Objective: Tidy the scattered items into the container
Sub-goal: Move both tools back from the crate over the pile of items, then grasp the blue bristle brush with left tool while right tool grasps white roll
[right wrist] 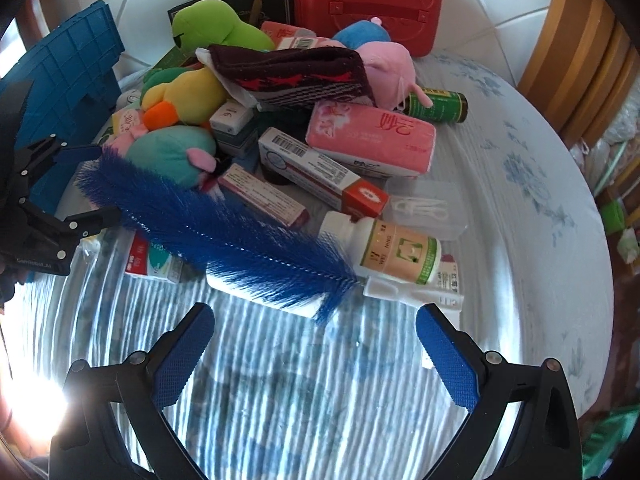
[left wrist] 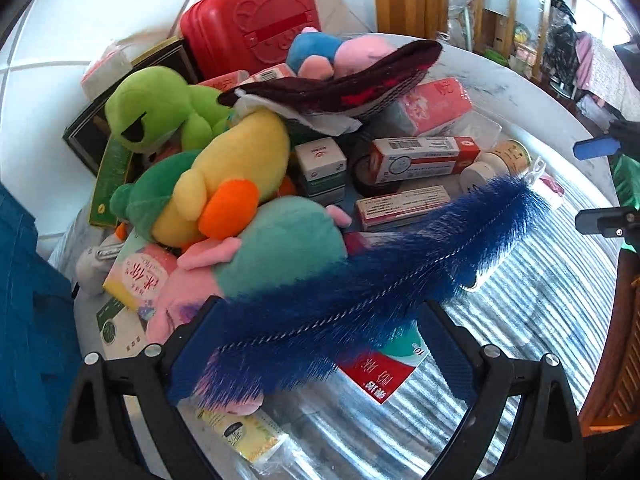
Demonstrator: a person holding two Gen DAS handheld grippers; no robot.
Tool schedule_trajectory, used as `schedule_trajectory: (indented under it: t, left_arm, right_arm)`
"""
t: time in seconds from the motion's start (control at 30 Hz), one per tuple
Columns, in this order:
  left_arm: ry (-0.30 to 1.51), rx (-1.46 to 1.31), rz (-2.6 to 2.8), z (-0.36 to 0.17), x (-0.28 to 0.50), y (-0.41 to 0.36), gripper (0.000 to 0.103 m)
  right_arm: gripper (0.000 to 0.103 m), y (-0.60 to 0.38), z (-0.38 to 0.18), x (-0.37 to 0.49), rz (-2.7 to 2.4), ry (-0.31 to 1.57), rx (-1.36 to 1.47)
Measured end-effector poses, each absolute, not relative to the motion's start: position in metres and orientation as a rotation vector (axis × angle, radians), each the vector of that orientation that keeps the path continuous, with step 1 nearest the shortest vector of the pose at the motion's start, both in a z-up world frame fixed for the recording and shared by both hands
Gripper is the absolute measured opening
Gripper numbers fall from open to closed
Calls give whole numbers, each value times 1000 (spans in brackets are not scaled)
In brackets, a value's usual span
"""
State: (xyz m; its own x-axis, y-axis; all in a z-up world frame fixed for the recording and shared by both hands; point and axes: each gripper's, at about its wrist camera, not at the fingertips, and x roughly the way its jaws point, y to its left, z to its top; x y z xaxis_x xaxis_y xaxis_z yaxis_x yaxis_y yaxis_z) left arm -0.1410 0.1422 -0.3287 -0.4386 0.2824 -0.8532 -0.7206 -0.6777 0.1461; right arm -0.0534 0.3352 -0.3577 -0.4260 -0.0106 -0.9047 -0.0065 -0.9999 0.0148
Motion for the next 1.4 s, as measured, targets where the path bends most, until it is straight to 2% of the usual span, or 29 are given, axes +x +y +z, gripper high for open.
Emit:
schedule_trajectory:
  t: [0.17,0.3,0.37,0.43,0.5,0.53,0.6,0.83,1.03,1.17,1.23,1.27,1.4]
  left_arm:
    - [789,-1065,1987,-342,-139,181,97]
    - [816,-1087,1910,-363,-145,204,96]
    - [794,-1110,1885,-371,-148,209,84]
    - [748,-1142,1861,-375,-152,209,52]
    - [715,-1125,1847,-372,-148,206,35]
    - [709,-1110,1842,-369,-144,205,29]
    - [682,-1079,1833,-361,-136,199,23]
    - [504,-1056,1890,-325,-120,156,21]
    - [349,-1103,2026,-301,-116,99,21]
    - [331,-1128,2085,-294,-109,76,21]
    - [327,-1143,2105,-295,-106,66,21]
    - [322,-1151,2114,-296,-105,61,21]
    - [300,-1176,2142,-301,-101,49,21]
  right_arm:
    - [103,345,-363,-52,-2648,-39,1708]
    - [103,350,-371,-50,-2641,-56,1736]
    - [103,351,-375,-48,-2634,-67,1749]
    - [103,351,-379,-46,-2627,-71,1762]
    - [103,350,-382,-44,-2622,-88,1770]
    - [103,350,-384,-44,-2621,-95,1773]
    - [103,349,-386,-44,-2617,-111,1773]
    - [103,327,-394,-58,-2569,-76,1719]
    - [103,296,-414,-87,-2456,99,1682]
    - [103,281,-429,-101,-2415,290,1658]
    - [102,279,-435,-109,-2387,304,1664]
    - [101,278,-438,-113,-2374,311,1669]
    - [83,275,-447,-120,-2325,326,1697]
